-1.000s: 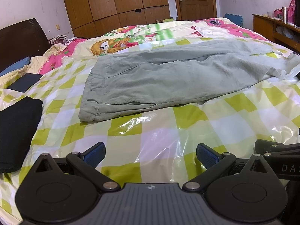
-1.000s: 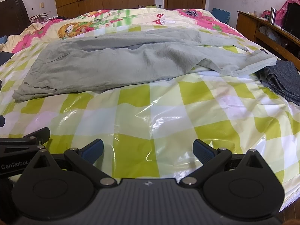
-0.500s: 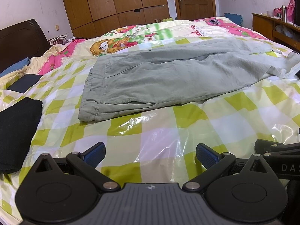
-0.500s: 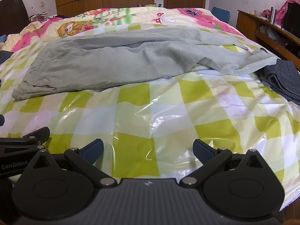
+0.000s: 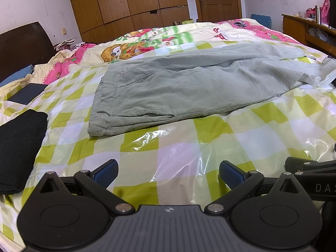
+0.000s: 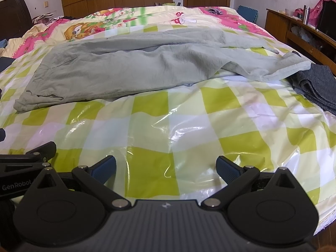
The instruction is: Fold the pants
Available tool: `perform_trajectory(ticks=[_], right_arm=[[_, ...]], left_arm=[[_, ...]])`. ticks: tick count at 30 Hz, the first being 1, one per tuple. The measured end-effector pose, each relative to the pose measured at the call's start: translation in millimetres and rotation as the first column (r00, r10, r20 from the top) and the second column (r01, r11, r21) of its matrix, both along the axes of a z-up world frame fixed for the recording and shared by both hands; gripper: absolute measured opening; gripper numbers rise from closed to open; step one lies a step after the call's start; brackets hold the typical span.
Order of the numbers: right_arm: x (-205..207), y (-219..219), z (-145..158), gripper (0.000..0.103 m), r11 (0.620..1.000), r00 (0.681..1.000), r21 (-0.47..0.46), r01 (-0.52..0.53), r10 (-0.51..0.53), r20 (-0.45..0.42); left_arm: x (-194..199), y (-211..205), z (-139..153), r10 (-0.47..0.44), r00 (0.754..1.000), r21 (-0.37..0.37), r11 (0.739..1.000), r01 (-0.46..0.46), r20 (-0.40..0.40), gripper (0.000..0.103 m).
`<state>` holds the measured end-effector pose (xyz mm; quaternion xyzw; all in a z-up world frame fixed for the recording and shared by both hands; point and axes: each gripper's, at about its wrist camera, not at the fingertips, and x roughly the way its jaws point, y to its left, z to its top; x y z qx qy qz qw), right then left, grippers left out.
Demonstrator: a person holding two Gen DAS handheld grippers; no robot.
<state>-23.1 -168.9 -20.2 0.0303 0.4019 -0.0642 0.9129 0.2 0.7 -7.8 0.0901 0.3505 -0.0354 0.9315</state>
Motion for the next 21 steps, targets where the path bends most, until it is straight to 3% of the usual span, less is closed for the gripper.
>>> perform_trajectory(ticks=[21], right_arm=[[0.6,0.8,-0.4,0.101,1.0,1.0,0.0,0.0,0.0,-0.003]], left_arm=[[0.3,-0.6,-0.9,-0.003,1.0,0.007,1.0,0.003,0.001,0.103]])
